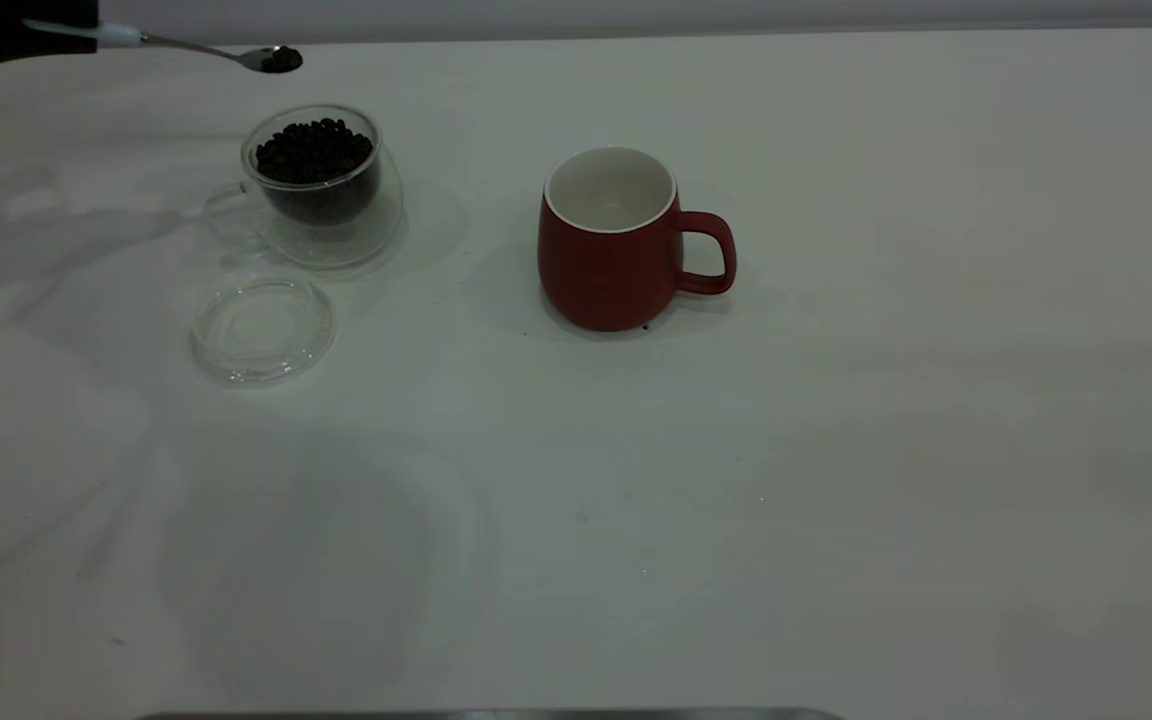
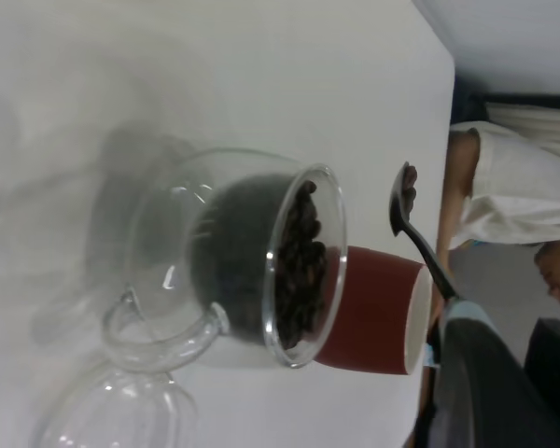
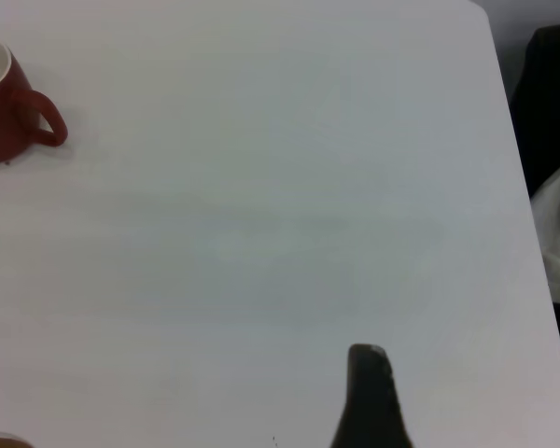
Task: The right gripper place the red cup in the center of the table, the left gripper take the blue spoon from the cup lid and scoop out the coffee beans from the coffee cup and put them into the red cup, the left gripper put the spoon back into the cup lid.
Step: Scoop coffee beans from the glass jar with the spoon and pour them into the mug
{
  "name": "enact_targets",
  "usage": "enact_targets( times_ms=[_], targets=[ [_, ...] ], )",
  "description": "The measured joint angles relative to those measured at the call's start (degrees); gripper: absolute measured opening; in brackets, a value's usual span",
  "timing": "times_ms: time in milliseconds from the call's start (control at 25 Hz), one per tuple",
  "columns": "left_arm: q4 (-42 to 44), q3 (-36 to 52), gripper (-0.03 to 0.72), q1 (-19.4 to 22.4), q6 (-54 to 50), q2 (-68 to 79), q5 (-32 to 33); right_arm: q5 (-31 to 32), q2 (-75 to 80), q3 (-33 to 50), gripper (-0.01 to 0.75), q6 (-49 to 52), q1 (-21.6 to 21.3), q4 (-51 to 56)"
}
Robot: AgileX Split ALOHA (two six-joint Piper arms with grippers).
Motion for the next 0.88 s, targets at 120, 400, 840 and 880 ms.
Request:
enact_targets(
  times_ms=[120, 400, 840, 880],
  targets=[
    [-0.14, 0.00, 0.120, -1.63, -0.62, 0.00, 0.00, 0.00, 0.00, 0.00, 0.588, 0.00, 0.00, 0.00],
    [1.58, 0.00, 0.120, -6.62, -1.41, -2.38, 0.05, 0.00, 0.00, 0.00, 0.588, 0.05, 0.00, 0.00],
    [1.54, -0.05, 0.120, -16.77, -1.41, -3.08, 0.17, 0.00, 0.00, 0.00, 0.588, 0.05, 0.00, 0.00],
    [1.54, -0.05, 0.120, -17.70, -1.34, -3.08, 0.17, 0.00, 0.00, 0.00, 0.588, 0.05, 0.00, 0.00]
  ],
)
